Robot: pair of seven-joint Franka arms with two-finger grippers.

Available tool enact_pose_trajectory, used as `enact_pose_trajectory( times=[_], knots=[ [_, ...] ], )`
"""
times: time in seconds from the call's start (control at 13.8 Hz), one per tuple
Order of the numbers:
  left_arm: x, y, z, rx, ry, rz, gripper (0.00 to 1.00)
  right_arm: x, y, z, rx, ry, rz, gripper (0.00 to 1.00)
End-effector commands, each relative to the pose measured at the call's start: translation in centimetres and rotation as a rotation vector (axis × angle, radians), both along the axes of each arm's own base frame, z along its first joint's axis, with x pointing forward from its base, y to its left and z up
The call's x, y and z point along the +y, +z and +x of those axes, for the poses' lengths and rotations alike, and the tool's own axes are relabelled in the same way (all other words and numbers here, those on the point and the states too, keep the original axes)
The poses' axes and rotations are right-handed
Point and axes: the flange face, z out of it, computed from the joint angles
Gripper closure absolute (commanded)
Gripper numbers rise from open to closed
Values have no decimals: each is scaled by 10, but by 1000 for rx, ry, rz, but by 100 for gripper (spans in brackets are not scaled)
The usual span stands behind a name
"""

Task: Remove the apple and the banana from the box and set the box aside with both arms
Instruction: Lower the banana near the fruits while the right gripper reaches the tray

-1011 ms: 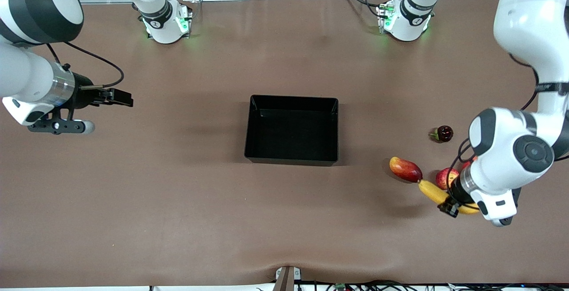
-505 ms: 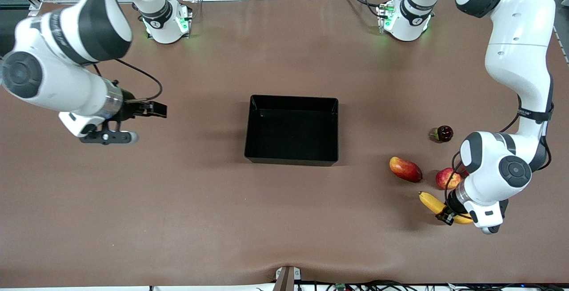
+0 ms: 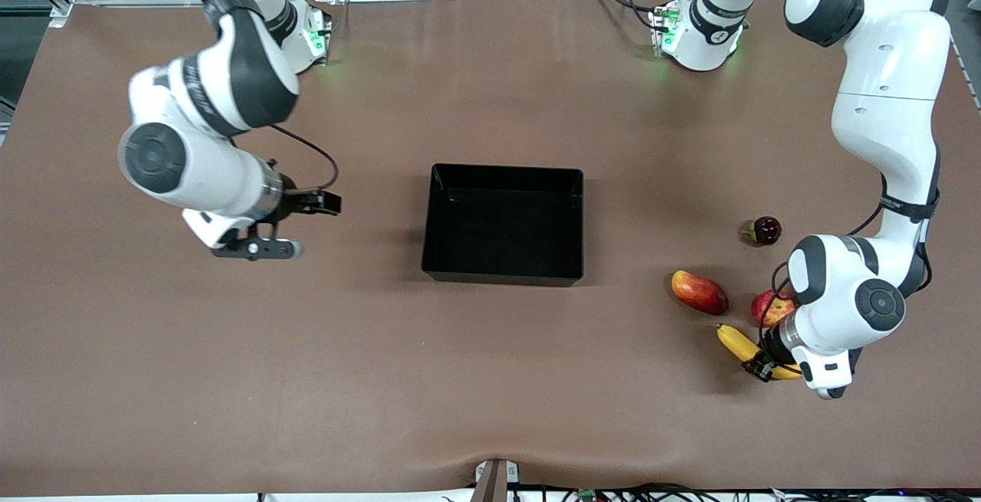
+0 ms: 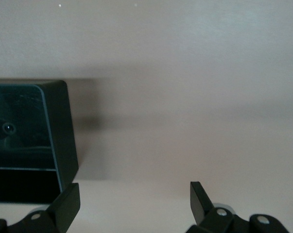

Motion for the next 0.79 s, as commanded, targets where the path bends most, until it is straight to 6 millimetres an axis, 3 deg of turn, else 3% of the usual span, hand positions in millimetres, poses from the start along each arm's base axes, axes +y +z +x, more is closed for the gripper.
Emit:
enact_pose_trajectory(
  times=[0.0, 0.14, 0.29, 0.43, 0.51, 0.72],
  knots=[
    [4, -10, 2, -14, -90, 0, 75, 27, -34, -6, -37, -33, 2, 0],
    [3, -7, 2, -24, -150, 7, 0, 50, -53, -11, -51, -12, 2, 0],
    [-8, 13, 6, -49, -154, 6, 0, 71, -71, -13, -80, -52, -1, 0],
    [-12, 59, 10, -77, -162, 18, 0, 90, -84, -17, -99, -31, 4, 0],
    [-22, 85, 7, -52, -180, 22, 0, 99, -91, -20, -111, -26, 6, 0],
    [-43, 195, -8, -57, -218, 40, 0, 127, -109, -29, -132, -59, 5, 0]
  ],
)
